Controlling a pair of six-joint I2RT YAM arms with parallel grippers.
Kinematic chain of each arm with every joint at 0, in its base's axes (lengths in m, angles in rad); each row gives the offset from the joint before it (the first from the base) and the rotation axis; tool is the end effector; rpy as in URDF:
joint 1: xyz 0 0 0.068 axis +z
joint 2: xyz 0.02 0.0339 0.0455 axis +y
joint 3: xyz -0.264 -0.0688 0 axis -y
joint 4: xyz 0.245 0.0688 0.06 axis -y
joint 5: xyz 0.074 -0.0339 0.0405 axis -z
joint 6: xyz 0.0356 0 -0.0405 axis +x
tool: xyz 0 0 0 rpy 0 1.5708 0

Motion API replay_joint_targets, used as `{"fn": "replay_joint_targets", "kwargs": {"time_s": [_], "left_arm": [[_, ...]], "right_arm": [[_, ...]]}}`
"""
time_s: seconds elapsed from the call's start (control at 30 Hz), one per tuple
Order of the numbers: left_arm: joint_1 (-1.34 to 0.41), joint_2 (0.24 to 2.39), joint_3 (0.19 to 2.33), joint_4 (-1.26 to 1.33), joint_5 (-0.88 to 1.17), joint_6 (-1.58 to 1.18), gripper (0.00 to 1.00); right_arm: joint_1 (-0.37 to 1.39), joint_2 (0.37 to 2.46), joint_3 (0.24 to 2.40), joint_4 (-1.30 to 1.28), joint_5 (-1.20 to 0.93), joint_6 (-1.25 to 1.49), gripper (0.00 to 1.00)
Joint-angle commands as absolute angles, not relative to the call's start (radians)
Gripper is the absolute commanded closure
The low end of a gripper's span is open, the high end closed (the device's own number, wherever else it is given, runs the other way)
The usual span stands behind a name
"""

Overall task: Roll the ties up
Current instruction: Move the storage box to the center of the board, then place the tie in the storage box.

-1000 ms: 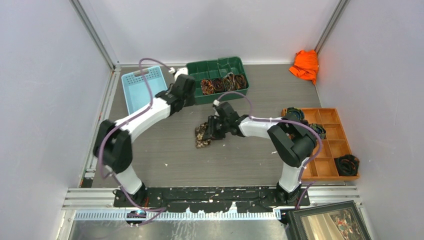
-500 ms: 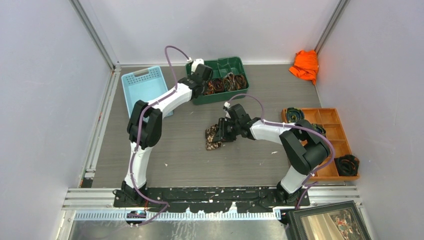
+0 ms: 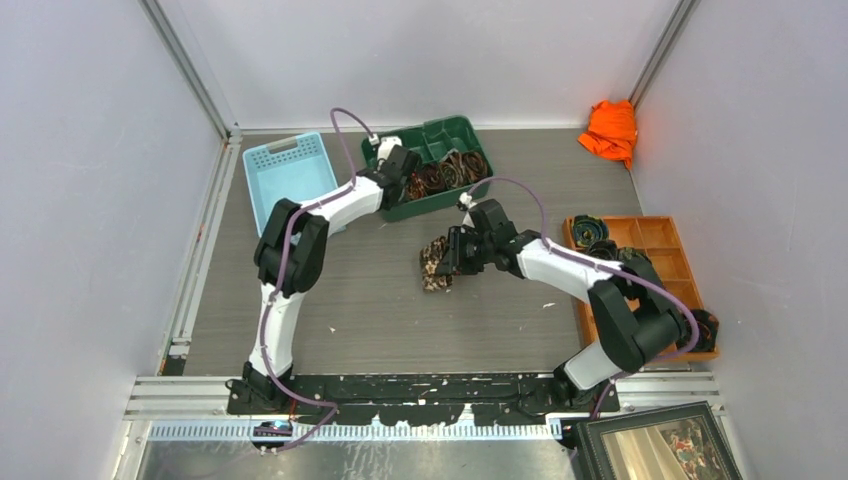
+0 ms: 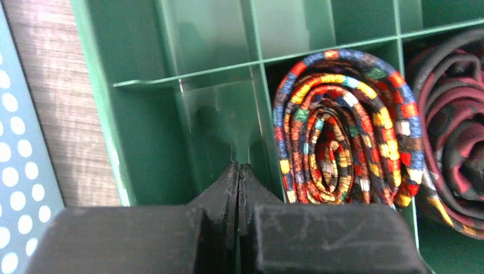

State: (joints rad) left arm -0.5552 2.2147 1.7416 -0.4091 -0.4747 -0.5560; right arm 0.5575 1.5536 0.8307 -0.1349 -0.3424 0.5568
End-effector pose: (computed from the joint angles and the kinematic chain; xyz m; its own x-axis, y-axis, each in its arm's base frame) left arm 0.4259 -0.2450 0.1848 -0.6745 -0.1340 -0.7260 -0.1577 0.9868 -0.0356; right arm 0.2561 0.1737 0.1790 -0.9068 0.0213 -0.4211 -0.2421 0.7914 0.5613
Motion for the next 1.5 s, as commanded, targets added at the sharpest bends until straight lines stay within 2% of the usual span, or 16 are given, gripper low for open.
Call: {"fn": "replay_joint_targets", "kwargs": {"time_s": [0.0, 0.23, 0.37, 0.7, 0.8, 1.0, 1.27, 1.47], "left_arm": [[-0.593, 2.109, 1.573, -0.419, -0.381, -0.617, 1.0], [-0.668, 1.987, 1.449, -0.399, -0.345, -0.681, 1.0], [-0.671, 1.934, 1.448, -0.459, -0.449, -0.728, 1.0], [-0.67, 1.632, 1.556, -0.766, -0.874, -0.843, 1.0], [-0.67, 1.535, 1.524, -0.81, -0.91, -0.854, 1.0], [-0.671, 1.335, 1.332, -0.739, -0.924, -0.822, 1.0], [-0.669, 1.253, 1.263, -0.742, -0.957, -0.798, 1.0], [-0.669, 1.231, 1.235, -0.745, -0.954, -0.8, 1.0]], "right_arm": [[0.539, 1.42, 0.901, -0.181, -0.308, 0.5, 0.99], [0.522, 1.32, 0.966, -0.232, -0.274, 0.48, 0.99], [0.521, 1.336, 1.039, -0.234, -0.267, 0.462, 0.99], [0.521, 1.575, 1.213, -0.094, -0.343, 0.472, 0.99], [0.521, 1.664, 1.278, -0.075, -0.378, 0.468, 0.99], [0.528, 1.807, 1.38, -0.035, -0.407, 0.434, 0.99], [0.583, 1.958, 1.535, -0.203, -0.388, 0.308, 0.99], [0.656, 2.043, 1.66, -0.482, -0.292, 0.151, 0.99]]}}
